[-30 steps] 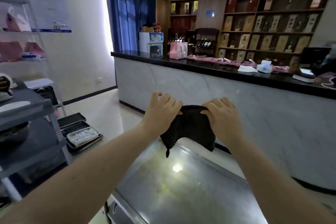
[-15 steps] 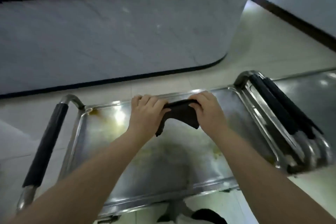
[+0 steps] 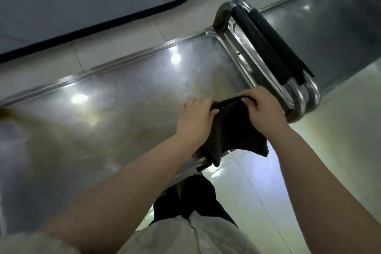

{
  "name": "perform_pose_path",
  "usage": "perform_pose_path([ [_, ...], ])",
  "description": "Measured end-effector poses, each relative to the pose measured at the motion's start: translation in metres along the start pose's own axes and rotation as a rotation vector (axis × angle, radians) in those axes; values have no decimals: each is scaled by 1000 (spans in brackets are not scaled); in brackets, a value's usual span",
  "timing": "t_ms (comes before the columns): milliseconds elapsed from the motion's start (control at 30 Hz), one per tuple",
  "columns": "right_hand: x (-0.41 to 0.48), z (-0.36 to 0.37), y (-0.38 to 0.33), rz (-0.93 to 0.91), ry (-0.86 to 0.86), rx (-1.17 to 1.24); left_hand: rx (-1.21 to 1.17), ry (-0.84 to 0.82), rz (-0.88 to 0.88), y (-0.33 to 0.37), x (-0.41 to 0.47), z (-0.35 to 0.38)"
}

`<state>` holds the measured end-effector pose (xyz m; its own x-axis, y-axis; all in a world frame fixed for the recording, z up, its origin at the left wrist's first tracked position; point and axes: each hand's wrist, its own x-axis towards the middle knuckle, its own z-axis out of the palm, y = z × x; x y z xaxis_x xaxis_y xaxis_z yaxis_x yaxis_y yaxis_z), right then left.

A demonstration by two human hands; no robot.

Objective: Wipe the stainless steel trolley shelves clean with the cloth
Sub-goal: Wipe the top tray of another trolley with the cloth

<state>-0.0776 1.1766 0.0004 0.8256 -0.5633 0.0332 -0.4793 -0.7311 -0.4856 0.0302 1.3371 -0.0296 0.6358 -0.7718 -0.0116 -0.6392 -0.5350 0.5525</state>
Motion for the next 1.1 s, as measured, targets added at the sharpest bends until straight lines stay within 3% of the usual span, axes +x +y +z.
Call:
perform_pose_path([
  [67, 20, 29, 21, 125, -90, -238, 78, -118, -101, -21, 19, 31],
  [133, 26, 55, 33, 159, -163, -308, 162, -208, -223, -47, 28, 47],
  [333, -17, 104, 50, -5, -472, -418, 356, -182, -423, -123, 34, 38],
  [467, -21, 119, 62, 19, -447, -472, 435, -203, -419, -142, 38, 40],
  [600, 4, 124, 67, -82, -391, -492, 424, -158, -386, -148, 36, 46],
  [733, 99, 138, 56, -147, -364, -496, 429, -135, -387, -152, 36, 50],
  [933, 221, 170, 12, -42, -308, -488, 457, -106, -409, -156, 44, 52],
  [1100, 208, 165, 16, -40, -329, -480, 446, -91, -432, -156, 49, 52],
])
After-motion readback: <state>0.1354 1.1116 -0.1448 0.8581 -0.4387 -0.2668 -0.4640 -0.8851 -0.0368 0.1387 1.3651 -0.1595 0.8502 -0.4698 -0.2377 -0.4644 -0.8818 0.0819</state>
